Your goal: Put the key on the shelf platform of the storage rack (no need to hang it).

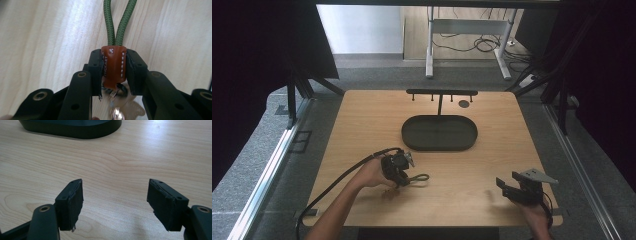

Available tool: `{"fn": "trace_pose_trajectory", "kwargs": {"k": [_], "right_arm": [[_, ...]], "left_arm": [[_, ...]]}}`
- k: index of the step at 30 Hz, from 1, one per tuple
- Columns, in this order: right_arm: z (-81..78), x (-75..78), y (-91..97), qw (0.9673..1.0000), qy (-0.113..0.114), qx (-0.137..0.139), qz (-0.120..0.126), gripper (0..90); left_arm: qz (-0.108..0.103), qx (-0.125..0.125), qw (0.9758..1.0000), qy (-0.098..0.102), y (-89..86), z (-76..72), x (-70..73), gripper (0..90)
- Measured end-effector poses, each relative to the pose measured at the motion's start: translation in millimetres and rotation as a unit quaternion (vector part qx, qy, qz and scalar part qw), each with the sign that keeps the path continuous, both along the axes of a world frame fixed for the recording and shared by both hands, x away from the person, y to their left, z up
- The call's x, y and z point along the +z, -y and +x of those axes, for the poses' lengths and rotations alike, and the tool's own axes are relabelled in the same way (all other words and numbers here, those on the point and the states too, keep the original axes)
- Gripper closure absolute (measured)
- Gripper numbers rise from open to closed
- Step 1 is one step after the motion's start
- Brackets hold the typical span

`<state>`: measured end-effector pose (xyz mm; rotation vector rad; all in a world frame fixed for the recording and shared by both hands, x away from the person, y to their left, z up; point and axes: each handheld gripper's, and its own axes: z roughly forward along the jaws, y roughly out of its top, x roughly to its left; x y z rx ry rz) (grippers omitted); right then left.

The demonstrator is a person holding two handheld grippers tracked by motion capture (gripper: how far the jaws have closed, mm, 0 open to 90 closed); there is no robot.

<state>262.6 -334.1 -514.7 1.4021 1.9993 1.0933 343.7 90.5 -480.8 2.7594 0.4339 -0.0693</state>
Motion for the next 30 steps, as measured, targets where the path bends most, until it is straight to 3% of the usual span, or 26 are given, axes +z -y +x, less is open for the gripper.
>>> {"fn": "trace_pose_trajectory", "kwargs": {"k": [6,10,24,30], "right_arm": [[-0.3,0.2,-1.1,1.0,0.0,0.0,-0.002,29.3],[0.2,-0.7,-2.0,1.0,-0.001,0.0,-0.002,29.3],[0.1,-2.0,-1.6,1.0,-0.006,0.0,-0.001,29.4],[0.3,-2.4,-1.9,1.0,-0.006,0.002,-0.003,29.4]], "left_arm": [[-0.035,0.01,0.9992,0.014,-17.0,-5.7,23.0,69.1],[-0.045,0.013,0.9987,0.021,-23.6,-8.0,32.2,69.1],[-0.066,0.026,0.997,0.033,-36.3,-7.3,55.6,69.1],[-0.07,0.028,0.9966,0.034,-37.3,-6.4,58.3,69.1]]}}
